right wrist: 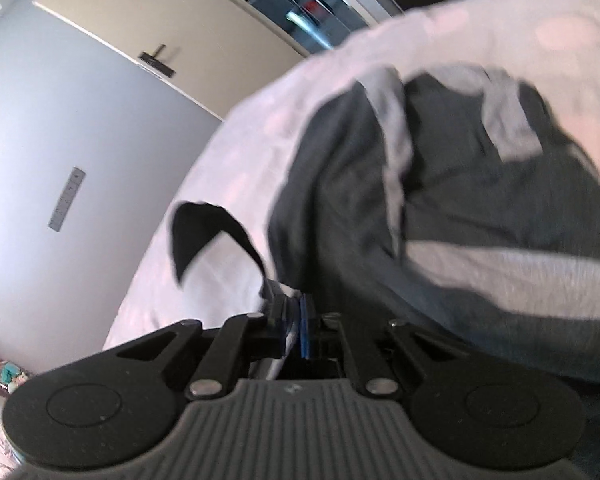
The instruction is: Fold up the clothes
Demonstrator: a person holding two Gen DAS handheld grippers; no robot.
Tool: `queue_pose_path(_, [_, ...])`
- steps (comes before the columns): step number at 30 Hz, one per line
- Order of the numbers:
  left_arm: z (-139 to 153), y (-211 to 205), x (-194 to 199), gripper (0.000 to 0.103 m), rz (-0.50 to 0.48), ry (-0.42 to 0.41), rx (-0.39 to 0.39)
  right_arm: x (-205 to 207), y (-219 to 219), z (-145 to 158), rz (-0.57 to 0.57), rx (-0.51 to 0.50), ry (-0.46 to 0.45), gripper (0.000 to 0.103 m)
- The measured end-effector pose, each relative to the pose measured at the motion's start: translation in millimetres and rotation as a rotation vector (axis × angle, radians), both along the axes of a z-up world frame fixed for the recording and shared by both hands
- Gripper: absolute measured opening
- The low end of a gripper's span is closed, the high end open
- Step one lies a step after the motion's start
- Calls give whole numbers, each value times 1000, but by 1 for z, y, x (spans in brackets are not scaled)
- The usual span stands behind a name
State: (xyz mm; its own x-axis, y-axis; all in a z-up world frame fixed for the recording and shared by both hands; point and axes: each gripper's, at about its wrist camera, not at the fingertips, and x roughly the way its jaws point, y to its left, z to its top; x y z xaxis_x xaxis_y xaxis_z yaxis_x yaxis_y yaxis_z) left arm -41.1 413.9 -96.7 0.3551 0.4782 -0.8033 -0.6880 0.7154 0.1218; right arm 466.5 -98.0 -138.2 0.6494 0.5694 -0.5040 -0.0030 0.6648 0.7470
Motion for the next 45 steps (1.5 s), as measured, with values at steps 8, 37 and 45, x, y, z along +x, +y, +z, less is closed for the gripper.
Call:
queue_pose_path(8, [-7,7,-6,54,47,-18,-38,-4,-23,-8,-75,77,23,32])
queue_pose_path(37, [-70,-49,-3,103,190,-163,202,-16,12,-28,10,327,19,13])
queue_pose_path(45, [-73,-53,-4,103,223,-155,240,-45,54,68,175,79,-199,12])
